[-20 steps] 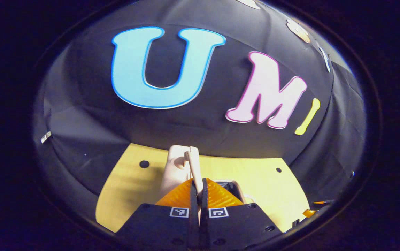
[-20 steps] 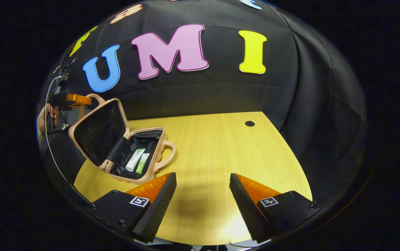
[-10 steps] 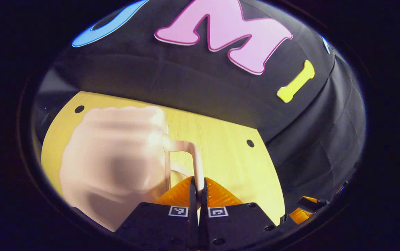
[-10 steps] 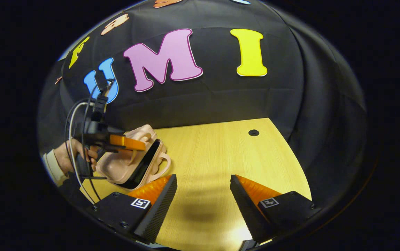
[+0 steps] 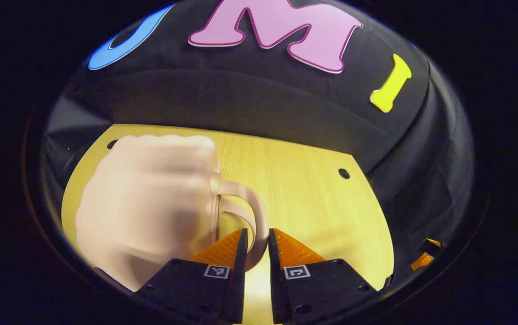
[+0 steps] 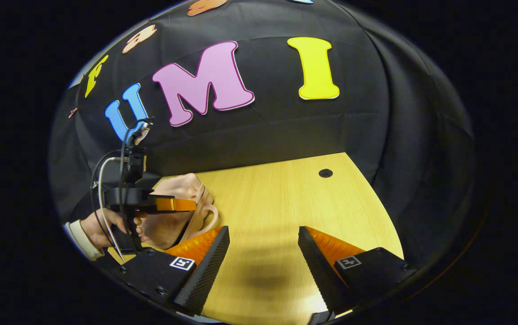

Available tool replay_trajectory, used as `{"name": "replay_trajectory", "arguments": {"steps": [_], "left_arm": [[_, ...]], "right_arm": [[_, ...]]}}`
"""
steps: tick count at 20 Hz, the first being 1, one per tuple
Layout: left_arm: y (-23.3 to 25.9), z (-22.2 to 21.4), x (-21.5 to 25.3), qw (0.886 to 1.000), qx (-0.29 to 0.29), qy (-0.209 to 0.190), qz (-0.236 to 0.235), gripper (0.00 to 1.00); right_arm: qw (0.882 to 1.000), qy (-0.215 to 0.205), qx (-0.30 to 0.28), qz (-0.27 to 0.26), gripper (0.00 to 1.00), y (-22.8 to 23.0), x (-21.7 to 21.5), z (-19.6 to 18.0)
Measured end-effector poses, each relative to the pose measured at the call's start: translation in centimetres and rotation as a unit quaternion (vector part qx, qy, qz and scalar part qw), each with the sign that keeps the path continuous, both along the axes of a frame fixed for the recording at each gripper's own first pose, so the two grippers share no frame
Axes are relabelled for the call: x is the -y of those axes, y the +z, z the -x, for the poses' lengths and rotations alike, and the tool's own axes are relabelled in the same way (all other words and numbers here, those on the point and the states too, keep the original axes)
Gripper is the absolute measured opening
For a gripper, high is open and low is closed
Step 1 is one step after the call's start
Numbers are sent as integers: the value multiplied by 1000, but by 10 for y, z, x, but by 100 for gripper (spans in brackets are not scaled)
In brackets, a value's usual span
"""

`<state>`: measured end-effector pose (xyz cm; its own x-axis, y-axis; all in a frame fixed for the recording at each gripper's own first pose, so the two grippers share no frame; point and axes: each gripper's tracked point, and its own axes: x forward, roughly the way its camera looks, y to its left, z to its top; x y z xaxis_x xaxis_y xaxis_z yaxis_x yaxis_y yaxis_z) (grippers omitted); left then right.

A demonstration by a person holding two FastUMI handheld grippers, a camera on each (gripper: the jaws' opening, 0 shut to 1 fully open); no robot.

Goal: First open the suitcase, pack the skin care products into it, and then close the suitcase.

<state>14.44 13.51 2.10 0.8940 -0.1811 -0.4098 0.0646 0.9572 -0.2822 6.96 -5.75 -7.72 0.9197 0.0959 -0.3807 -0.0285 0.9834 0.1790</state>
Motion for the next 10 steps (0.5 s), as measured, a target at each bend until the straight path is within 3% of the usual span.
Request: {"name": "replay_trajectory", "arguments": {"steps": [1,3,4,10], "left_arm": [[19,13,3,999,30,-10,8,35],[52,41,5,996,85,-18,0,83],[71,59,2,994,112,-19,-11,97],[139,167,-38,969,236,38,-55,96]], "right_arm": [[1000,-1,4,-1,97,4,-4,2],[1000,-1,11,-2,97,12,-13,8],[1000,-2,17,-4,97,18,-18,12],[998,-2,68,5,97,56,-45,44]]}}
